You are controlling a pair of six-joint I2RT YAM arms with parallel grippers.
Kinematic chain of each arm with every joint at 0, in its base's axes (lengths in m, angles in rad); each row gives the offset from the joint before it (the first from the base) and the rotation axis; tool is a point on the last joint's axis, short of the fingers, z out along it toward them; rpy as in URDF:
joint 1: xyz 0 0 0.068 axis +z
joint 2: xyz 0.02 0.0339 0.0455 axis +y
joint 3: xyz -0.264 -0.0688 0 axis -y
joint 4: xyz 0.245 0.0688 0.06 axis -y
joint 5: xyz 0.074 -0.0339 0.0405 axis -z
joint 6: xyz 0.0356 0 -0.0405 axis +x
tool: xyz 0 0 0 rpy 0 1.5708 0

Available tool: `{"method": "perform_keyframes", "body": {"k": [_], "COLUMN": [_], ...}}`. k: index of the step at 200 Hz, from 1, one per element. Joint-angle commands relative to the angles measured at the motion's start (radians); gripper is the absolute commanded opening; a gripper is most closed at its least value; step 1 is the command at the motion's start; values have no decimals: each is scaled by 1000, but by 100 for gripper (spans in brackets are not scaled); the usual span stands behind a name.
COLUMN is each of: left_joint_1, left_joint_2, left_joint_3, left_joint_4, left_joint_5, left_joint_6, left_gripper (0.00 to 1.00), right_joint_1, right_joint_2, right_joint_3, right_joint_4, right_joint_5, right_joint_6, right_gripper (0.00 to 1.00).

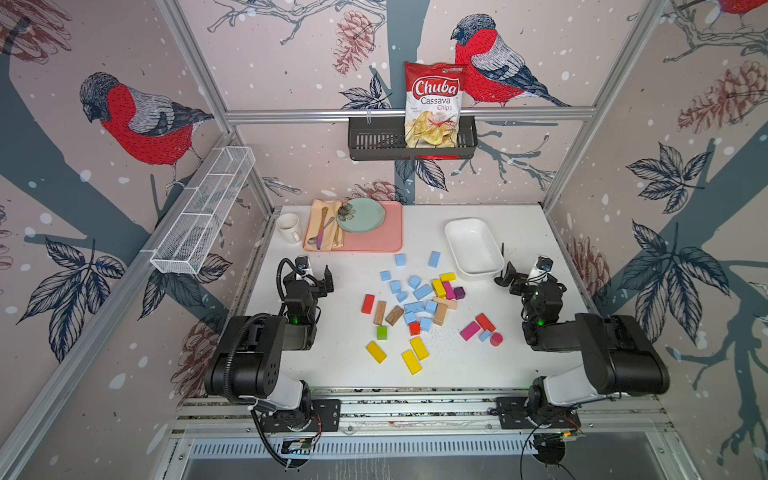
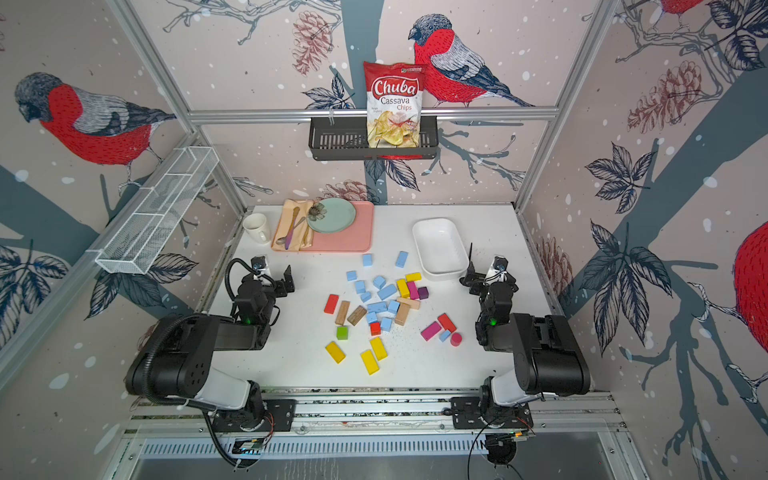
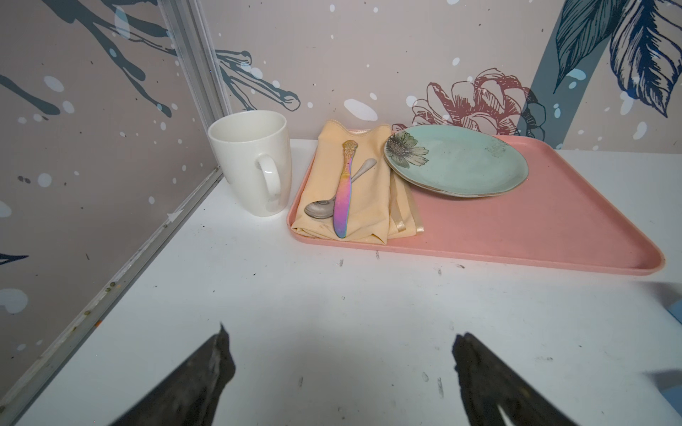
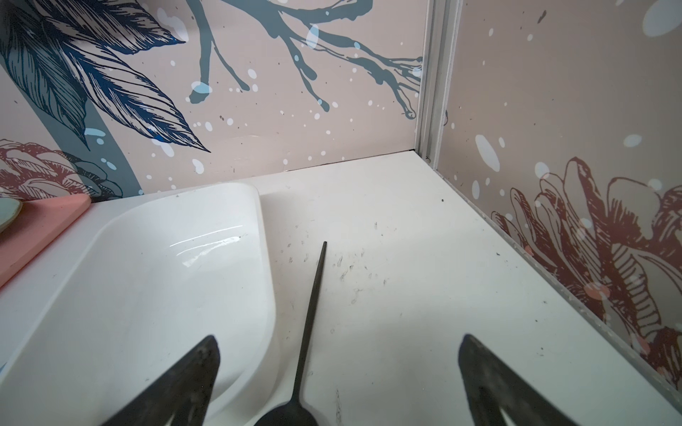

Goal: Pick out the blue building blocks
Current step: Pick up the building block from the center of the board.

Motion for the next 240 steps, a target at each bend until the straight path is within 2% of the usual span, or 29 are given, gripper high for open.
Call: {"method": "perform_keyframes", "body": {"k": [1,34,66,82,100,123,143,165,185,225,240], "left_joint_1": [0,0,0,0,0,0,0,1,1,0,-2], "left_joint_2": [-48,-175,-352,-434,-518,-616,-693,-746,-733,-596,-554], "left_joint_3": [49,78,82,115,149,162,165,192,268,434,449], "left_joint_4": [-94,-214,-286,-365,-447,-522,-582,-685,-841,-1059,-1066], "left_joint_5": [-53,-37,6,28,58,54,44,0,-20,154,281], "left_joint_6": [-24,-18,-16,0,25,-10,-40,-137,-227,-251,-244], "left_gripper": [96,96,96,96,96,96,96,96,96,96,94], "right_joint_1": [-1,-4,-39,-73,-119,-203,-198,-150,-68,176,260], "right_joint_2": [-54,-140,-279,-324,-347,-345,-351,-379,-377,-287,-235], "right_joint_3": [47,123,153,171,214,293,333,357,407,576,645], "right_joint_4": [-116,-292,-384,-432,-580,-747,-827,-880,-946,-1121,-1169], "right_joint_5": [61,132,88,38,64,-127,-176,-183,-156,-41,-25], "right_joint_6": [26,60,133,215,415,450,447,417,356,211,193], "right_gripper": [100,99,99,100,99,100,99,99,99,99,99]}}
